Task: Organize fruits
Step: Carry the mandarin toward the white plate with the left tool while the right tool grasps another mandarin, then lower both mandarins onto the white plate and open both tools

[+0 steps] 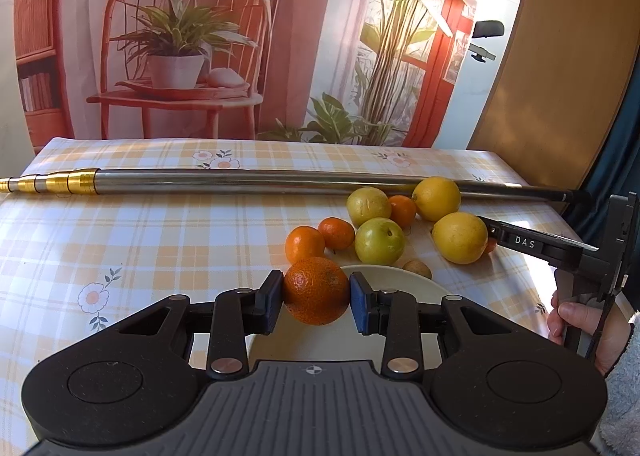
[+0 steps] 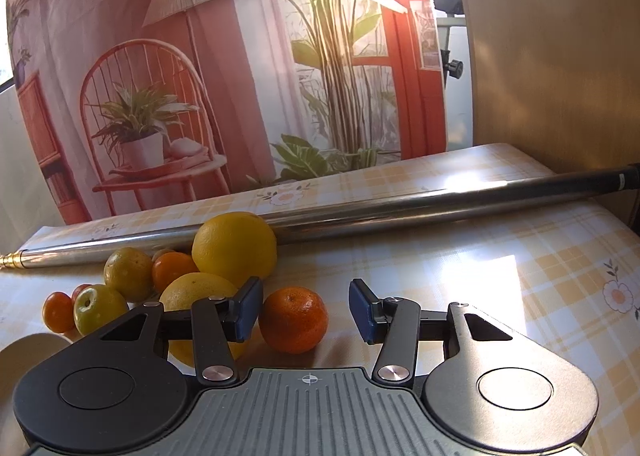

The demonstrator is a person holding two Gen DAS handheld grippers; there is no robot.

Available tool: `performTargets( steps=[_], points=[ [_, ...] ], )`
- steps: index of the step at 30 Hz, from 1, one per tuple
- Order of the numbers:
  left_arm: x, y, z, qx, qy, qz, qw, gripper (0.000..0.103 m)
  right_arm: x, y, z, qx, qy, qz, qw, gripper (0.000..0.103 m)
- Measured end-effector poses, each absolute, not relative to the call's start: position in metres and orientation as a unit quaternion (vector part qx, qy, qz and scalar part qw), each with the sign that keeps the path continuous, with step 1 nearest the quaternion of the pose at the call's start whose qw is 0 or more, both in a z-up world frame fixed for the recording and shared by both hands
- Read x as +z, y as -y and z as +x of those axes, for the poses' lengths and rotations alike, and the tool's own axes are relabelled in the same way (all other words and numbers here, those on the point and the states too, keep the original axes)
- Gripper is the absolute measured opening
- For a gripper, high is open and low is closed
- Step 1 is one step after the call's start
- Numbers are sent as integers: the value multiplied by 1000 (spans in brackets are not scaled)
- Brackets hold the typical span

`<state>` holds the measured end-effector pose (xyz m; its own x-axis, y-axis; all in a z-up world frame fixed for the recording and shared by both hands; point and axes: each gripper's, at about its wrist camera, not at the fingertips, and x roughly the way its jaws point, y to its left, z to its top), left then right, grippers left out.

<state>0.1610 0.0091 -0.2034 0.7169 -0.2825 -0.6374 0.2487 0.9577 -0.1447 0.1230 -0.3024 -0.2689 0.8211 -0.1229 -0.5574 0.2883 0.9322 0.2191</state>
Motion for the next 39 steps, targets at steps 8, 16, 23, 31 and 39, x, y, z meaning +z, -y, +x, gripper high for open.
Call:
performTargets(
  steps=[8,16,23,31,39],
  points=[
    [-206,-10,157,-145,-349,-26,925,37,-269,298,125,-103,-291,139,941,48],
    [-207,-9,157,-146,-353,-28,924,37,-272,295,132,-92,-315,132,935,38],
    [-210,-8,156,-146,-358,-22,922,37,-271,298,131,-95,-311,135,936,35],
    [-211,-8,149,-148,-373,-17,916,37,-267,300,121,-109,-296,141,938,35],
    [-216,-9,133,-157,-393,-15,906,37,-247,279,86,-90,-289,145,942,35]
  ],
)
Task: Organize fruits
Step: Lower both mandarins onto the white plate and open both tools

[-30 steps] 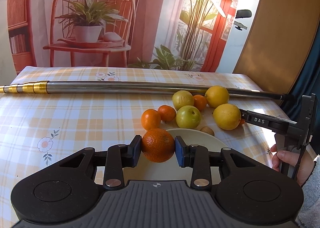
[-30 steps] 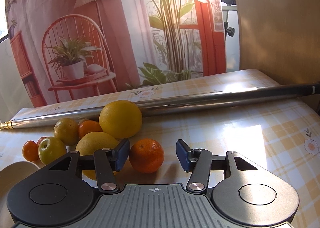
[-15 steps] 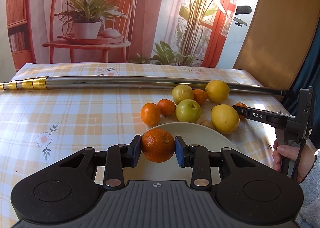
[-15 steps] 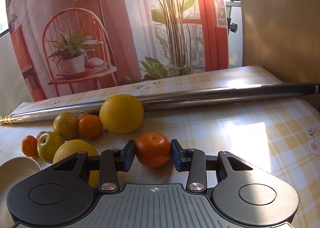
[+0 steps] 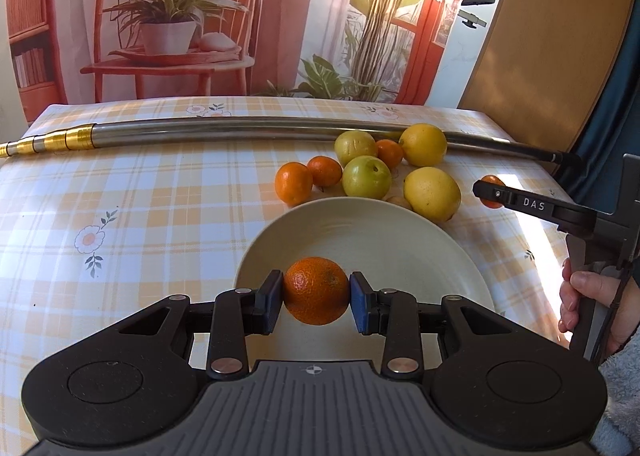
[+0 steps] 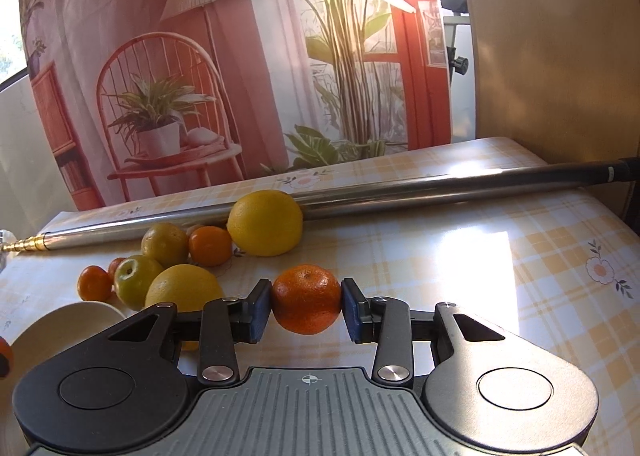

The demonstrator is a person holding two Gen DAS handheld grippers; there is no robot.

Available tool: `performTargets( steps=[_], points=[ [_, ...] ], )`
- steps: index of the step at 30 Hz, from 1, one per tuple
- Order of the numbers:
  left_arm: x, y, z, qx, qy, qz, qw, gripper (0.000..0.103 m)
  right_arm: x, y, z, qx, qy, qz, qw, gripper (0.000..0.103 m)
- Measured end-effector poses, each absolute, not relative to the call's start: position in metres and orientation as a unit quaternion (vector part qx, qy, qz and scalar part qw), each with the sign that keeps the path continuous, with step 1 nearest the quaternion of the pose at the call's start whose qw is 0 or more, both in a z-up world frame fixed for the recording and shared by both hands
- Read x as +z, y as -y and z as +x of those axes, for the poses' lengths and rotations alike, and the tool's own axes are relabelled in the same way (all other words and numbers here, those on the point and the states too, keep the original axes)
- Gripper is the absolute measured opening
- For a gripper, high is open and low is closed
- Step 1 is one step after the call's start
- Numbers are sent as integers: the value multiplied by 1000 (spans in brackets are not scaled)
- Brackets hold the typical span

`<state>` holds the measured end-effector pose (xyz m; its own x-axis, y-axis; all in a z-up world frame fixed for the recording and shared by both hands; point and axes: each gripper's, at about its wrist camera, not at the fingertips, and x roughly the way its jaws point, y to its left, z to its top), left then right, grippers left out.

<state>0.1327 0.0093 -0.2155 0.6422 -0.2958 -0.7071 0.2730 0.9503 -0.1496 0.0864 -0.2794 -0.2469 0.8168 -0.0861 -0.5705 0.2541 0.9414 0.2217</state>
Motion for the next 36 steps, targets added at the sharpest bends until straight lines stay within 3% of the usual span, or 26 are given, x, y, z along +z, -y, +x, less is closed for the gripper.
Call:
performTargets(
  steps=[9,36],
  points=[
    [-220,-11,120,-155,-400,-7,903,38,-220,229,55,-16,-278,154,948,35],
    [-231,-5,110,-143,-403,34,903,38,-226,165,53,86,-375,81,919,35]
  ],
)
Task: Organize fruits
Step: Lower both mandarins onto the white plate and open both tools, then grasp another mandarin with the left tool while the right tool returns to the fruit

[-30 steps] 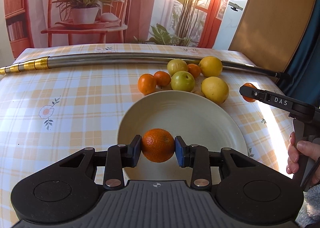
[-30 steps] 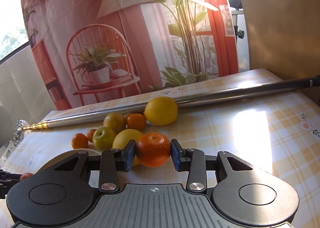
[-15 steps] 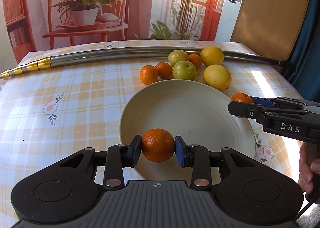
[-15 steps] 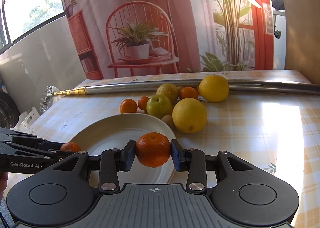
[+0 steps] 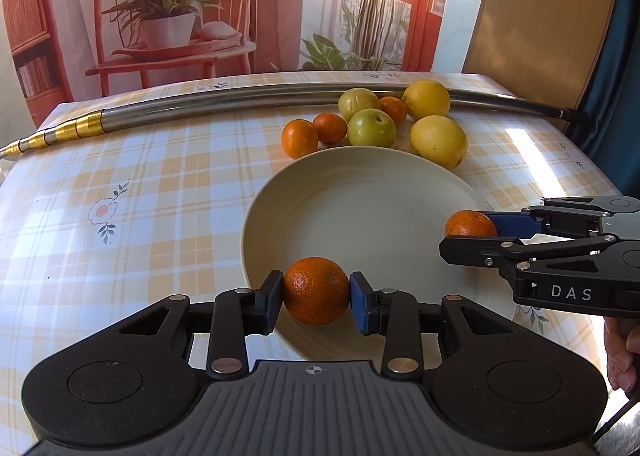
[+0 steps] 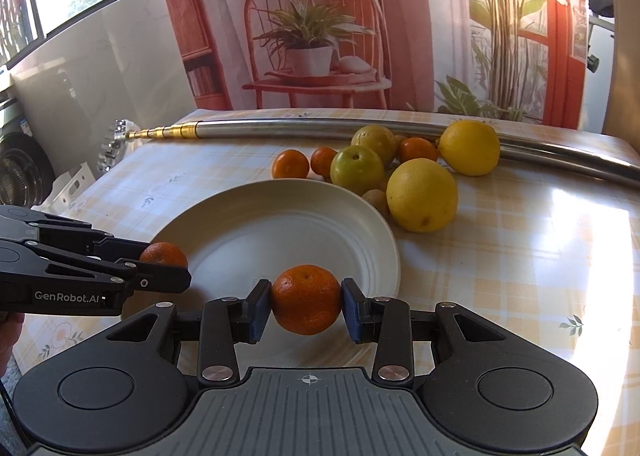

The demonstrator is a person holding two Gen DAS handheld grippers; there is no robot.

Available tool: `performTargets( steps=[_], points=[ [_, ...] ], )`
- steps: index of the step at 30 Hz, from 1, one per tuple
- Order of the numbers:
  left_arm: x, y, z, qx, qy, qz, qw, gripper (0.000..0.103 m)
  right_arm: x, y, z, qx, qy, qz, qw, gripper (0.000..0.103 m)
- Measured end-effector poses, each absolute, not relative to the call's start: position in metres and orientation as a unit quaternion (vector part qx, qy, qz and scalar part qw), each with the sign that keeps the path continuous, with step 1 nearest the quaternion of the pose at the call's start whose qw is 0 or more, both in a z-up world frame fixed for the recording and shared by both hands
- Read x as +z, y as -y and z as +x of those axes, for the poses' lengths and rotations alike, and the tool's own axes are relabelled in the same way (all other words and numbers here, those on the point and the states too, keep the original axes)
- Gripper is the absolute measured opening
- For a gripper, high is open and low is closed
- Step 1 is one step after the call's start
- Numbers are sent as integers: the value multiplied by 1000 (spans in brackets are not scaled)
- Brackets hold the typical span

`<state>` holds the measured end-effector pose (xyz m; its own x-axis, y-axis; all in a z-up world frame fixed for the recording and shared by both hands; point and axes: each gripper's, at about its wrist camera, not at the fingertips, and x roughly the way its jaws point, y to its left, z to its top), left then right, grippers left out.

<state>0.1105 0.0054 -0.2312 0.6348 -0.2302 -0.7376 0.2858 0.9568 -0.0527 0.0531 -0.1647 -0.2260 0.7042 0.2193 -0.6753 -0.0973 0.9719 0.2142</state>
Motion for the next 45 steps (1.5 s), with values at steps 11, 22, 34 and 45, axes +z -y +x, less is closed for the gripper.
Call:
performTargets(
  steps=[11,22,34,45],
  points=[
    [-233,-3,110,-139,-403,39,904,38,-229,167,55,76,-390,80,914,35],
    [-229,-5,107,-140,-392,32,909,38,-224,169,51,77,-371,84,922,56],
    [-212,-8,102,-137,-349,17,927,62,-209,183,43,65,-331,115,934,103],
    [-192,-21,98,-110,-312,5,944,103,-201,204,43,11,-324,135,936,103]
  ],
)
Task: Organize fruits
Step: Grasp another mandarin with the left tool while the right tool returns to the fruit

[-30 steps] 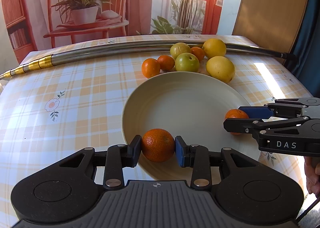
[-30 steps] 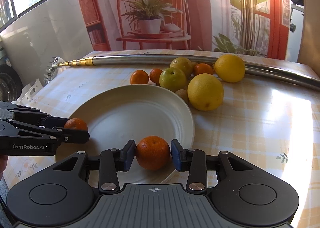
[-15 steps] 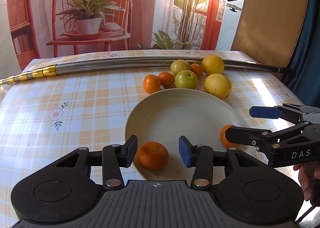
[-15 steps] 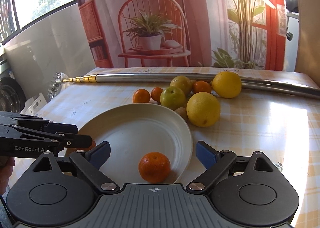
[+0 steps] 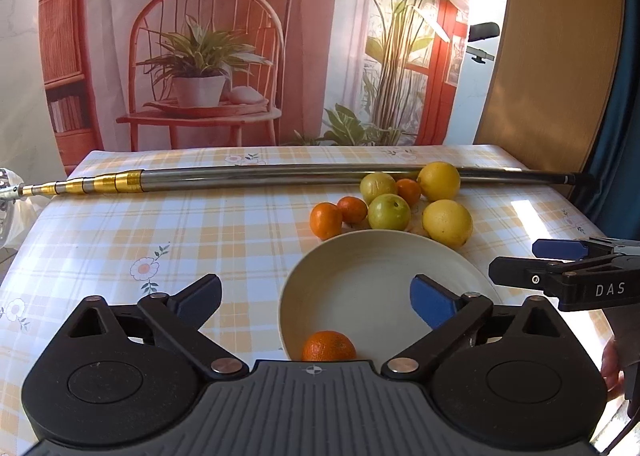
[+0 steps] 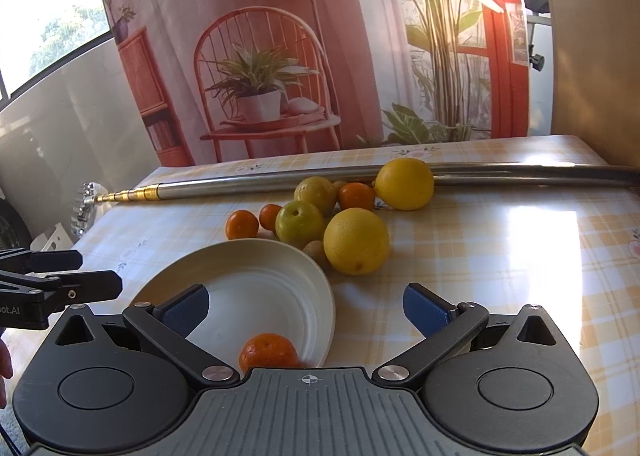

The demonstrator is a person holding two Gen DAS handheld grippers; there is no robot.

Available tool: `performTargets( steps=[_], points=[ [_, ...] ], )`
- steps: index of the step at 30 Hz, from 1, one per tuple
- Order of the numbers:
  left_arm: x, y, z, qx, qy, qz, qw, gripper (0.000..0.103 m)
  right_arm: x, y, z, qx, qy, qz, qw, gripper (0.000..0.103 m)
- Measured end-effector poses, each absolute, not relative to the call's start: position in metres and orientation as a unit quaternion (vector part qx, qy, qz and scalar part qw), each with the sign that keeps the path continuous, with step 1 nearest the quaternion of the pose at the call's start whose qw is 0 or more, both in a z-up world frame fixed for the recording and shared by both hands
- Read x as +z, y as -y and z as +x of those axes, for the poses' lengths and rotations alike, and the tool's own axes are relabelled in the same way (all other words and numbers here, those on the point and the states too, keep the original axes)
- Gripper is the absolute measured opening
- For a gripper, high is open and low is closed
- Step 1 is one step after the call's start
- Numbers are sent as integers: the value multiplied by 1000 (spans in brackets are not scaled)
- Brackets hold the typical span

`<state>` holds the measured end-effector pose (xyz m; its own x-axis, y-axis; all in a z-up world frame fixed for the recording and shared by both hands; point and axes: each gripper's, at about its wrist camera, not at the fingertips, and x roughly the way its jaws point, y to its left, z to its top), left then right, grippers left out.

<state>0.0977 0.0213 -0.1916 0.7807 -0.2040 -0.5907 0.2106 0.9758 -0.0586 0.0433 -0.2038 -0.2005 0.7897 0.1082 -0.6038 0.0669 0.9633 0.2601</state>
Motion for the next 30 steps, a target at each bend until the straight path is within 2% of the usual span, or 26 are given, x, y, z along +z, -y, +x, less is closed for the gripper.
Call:
performTargets(
  steps=[6,10,14,21,30],
  points=[
    [-179,-34,99,-103,-290,-4,951,103,-195,223,46,-19,-318,157,935,103],
    [-169,-38,97,-93,-251,18,963,103,-191,236,38,-32,-251,183,950,103],
    [-156,-38,99,-93,-229,38,968,103,-185,249,42,-21,-239,209,948,103],
    [-146,-49,116,-125,-254,-39,958,103,-176,259,60,-35,-269,164,949,103],
    [-145,-31,138,-118,-280,19,953,103,-172,255,78,-35,-307,116,944,103]
  ],
)
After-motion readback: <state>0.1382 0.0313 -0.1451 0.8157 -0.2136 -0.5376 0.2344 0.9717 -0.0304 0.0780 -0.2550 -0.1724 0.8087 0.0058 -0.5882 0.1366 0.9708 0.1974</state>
